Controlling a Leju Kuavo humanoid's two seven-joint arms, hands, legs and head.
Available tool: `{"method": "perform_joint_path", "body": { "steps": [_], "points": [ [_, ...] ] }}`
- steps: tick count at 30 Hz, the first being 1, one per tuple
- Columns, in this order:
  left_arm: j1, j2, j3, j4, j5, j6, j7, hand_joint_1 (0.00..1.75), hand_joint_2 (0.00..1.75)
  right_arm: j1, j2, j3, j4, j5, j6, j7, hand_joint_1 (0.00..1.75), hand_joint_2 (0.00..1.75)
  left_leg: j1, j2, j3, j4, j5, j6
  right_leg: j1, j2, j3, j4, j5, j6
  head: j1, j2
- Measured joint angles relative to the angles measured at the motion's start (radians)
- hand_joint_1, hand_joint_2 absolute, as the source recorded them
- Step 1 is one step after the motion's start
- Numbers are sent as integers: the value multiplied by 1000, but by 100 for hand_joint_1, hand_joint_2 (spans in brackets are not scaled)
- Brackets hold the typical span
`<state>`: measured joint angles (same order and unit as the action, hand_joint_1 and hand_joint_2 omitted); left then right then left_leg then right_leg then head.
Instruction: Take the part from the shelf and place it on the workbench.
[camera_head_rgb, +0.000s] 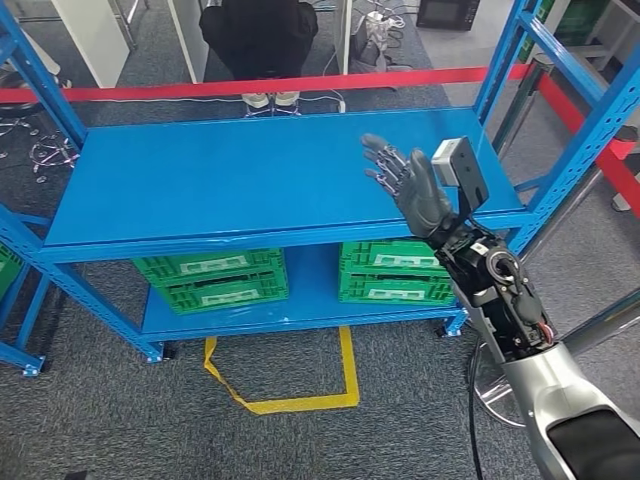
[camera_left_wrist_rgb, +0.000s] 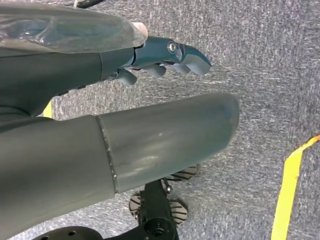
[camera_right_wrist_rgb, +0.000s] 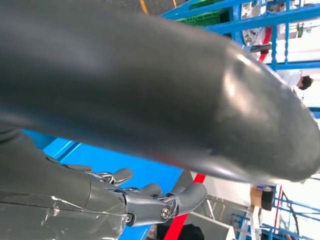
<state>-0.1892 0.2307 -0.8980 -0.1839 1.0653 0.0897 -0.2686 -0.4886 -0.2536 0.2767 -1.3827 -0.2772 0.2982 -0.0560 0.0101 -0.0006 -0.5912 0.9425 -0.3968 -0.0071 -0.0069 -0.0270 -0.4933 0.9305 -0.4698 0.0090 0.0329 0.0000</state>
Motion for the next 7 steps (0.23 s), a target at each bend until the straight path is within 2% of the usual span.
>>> {"method": "perform_joint_path", "body": {
  "steps": [7],
  "points": [
    [15,5,0,0,18,10,-14,0,0,-6,18,14,-2,30,-17,-11,0,0,0,0,0,0,0,0,0,-1,0,0,0,0,0,0]
  ]
}}
